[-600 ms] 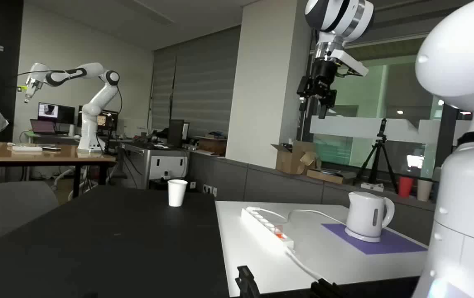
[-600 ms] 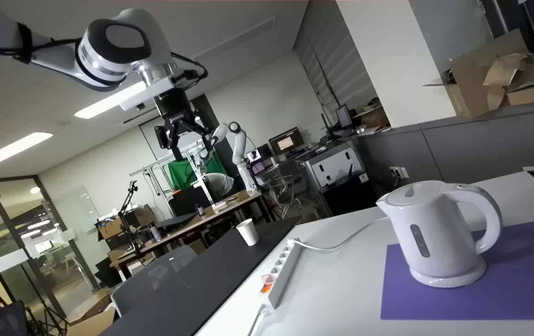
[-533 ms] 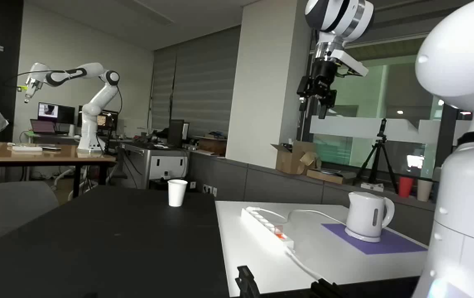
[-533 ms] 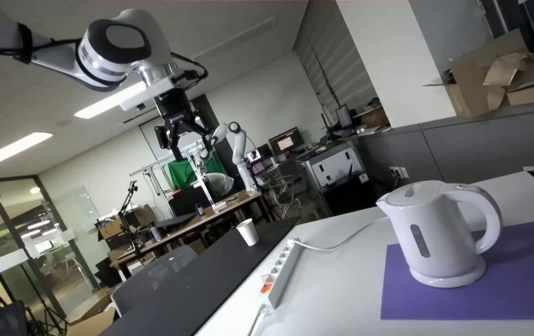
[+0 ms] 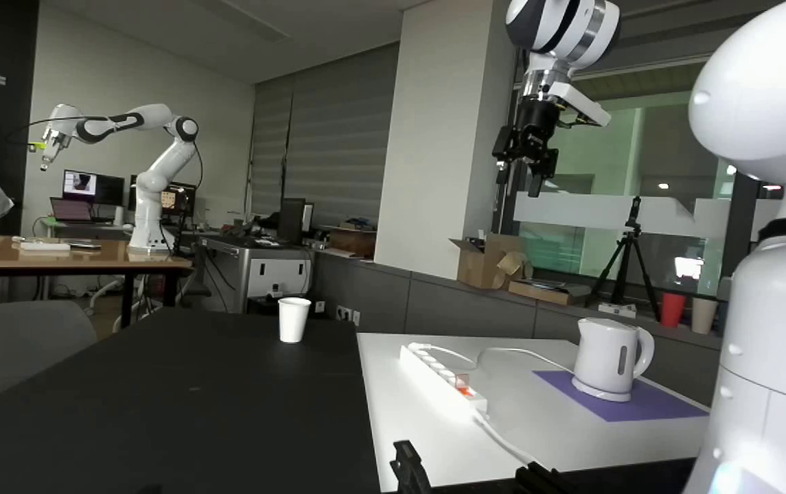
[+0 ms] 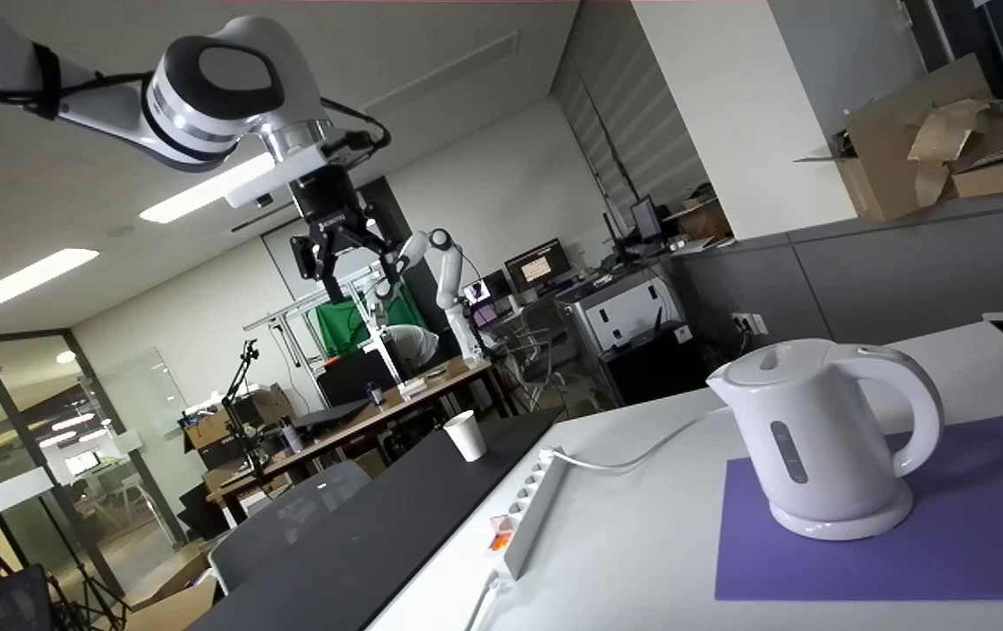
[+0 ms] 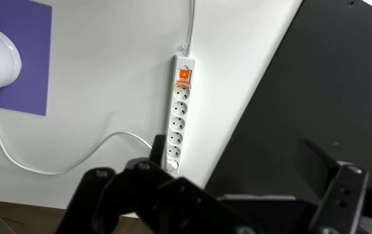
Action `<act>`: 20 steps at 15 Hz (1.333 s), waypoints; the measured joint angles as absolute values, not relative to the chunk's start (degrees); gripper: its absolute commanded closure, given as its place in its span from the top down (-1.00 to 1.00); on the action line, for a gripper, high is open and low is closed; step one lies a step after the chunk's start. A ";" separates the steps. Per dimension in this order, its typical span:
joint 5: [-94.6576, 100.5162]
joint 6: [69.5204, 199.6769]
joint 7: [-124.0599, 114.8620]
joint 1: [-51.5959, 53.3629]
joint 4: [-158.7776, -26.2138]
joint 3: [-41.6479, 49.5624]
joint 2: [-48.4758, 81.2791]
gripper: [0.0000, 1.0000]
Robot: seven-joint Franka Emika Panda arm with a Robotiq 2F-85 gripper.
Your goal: Switch on the electric kettle
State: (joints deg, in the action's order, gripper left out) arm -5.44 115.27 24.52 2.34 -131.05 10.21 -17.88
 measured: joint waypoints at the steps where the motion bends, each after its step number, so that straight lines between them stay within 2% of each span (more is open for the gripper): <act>1: -5.44 115.28 24.52 2.34 -131.05 10.21 -17.88 1.00; 10: -5.37 115.45 24.78 1.59 -131.07 9.96 -17.86 1.00; 20: 0.33 121.68 27.00 -8.50 -126.58 15.75 -16.53 1.00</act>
